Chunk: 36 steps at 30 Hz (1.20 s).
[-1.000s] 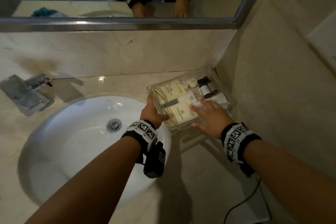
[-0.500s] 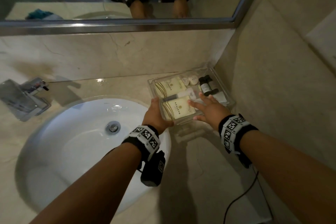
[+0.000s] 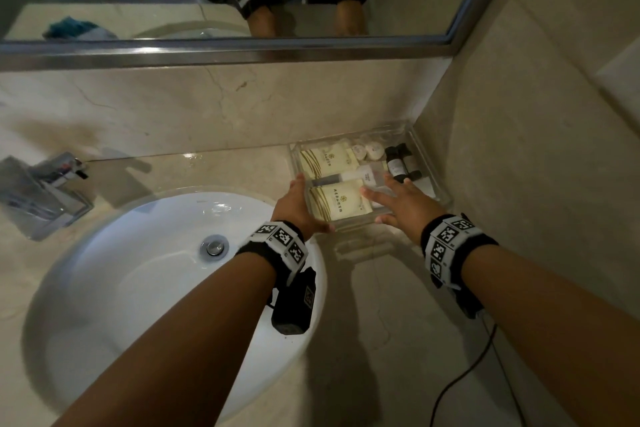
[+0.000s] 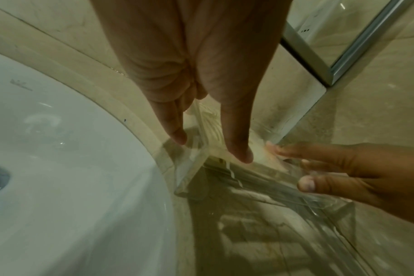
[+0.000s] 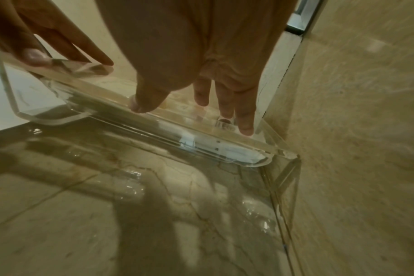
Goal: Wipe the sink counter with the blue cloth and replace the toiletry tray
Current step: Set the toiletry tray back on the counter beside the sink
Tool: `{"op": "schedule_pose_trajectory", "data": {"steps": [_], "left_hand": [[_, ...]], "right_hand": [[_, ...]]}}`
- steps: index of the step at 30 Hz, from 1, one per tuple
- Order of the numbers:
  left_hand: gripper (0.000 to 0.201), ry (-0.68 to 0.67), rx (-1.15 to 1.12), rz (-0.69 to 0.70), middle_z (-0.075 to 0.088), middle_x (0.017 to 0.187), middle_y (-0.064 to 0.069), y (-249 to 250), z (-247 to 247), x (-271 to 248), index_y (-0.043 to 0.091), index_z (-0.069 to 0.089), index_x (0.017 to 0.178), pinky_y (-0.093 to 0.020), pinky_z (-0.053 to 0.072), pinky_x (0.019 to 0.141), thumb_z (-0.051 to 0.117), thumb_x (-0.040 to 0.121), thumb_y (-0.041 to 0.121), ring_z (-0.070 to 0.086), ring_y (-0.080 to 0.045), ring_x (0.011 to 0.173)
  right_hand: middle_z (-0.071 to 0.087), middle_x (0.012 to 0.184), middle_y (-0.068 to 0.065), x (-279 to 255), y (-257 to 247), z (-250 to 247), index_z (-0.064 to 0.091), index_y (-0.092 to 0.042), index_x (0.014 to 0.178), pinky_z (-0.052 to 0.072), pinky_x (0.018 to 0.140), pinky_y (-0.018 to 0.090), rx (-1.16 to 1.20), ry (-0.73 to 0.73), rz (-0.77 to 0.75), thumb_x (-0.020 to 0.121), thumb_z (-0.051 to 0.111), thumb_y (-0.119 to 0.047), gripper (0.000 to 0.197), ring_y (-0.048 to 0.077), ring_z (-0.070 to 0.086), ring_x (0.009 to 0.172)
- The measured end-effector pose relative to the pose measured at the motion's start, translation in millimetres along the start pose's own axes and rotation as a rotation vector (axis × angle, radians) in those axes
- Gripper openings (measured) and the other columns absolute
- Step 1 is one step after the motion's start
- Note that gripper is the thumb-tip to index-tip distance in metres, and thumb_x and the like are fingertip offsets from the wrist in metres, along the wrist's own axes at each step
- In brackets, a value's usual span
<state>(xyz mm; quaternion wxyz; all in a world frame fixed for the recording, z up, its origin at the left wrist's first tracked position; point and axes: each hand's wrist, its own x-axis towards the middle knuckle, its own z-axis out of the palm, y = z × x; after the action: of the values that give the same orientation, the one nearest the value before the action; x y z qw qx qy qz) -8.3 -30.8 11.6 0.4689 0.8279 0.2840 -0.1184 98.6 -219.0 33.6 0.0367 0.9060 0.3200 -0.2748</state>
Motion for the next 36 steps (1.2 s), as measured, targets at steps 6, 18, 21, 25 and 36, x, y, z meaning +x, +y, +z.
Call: {"op": "schedule_pose_trajectory", "data": {"steps": [6,18,21,25,36], "left_hand": [[0.122,-0.003,0.033,-0.011,0.048,0.142,-0.006,2,-4,14,0.027,0.008,0.152,-0.036,0.040,0.106,0.088,0.060,0.023,0.045,-0.029,0.130],[0.120,-0.022,0.118,-0.039,0.045,0.144,-0.008,14,-14,25,0.024,0.002,0.152,-0.030,0.039,0.103,0.085,0.066,0.028,0.045,-0.027,0.130],[0.122,-0.039,0.146,-0.052,0.043,0.146,-0.007,18,-16,27,0.025,-0.001,0.152,-0.030,0.039,0.104,0.085,0.066,0.028,0.045,-0.027,0.130],[0.120,-0.054,0.141,-0.089,0.040,0.147,-0.008,23,-18,30,0.028,0.000,0.152,-0.030,0.039,0.103,0.085,0.067,0.025,0.044,-0.028,0.130],[0.110,0.039,0.038,-0.078,0.045,0.144,-0.006,24,-11,24,0.028,0.011,0.152,-0.029,0.038,0.104,0.083,0.070,0.027,0.046,-0.025,0.129]], "right_hand": [[-0.004,0.159,0.000,3,4,-7,0.014,-0.047,0.143,0.018,0.117,0.049,0.034,0.015,0.007,0.094,0.048,-0.035,0.060,0.036,0.002,0.145],[-0.003,0.159,0.003,11,11,-16,0.015,-0.045,0.144,0.014,0.116,0.048,0.024,-0.014,0.001,0.095,0.047,-0.035,0.059,0.043,0.004,0.143],[-0.005,0.159,0.004,11,10,-17,0.015,-0.044,0.144,0.012,0.116,0.048,0.032,-0.025,0.006,0.095,0.047,-0.035,0.059,0.044,0.002,0.142],[-0.005,0.158,0.006,12,9,-20,0.013,-0.042,0.145,0.012,0.116,0.048,0.013,-0.035,-0.003,0.095,0.047,-0.033,0.061,0.043,0.003,0.143],[-0.007,0.158,0.010,19,11,-28,0.011,-0.041,0.146,0.013,0.115,0.048,-0.058,-0.088,-0.013,0.092,0.052,-0.037,0.067,0.043,0.004,0.142]]}}
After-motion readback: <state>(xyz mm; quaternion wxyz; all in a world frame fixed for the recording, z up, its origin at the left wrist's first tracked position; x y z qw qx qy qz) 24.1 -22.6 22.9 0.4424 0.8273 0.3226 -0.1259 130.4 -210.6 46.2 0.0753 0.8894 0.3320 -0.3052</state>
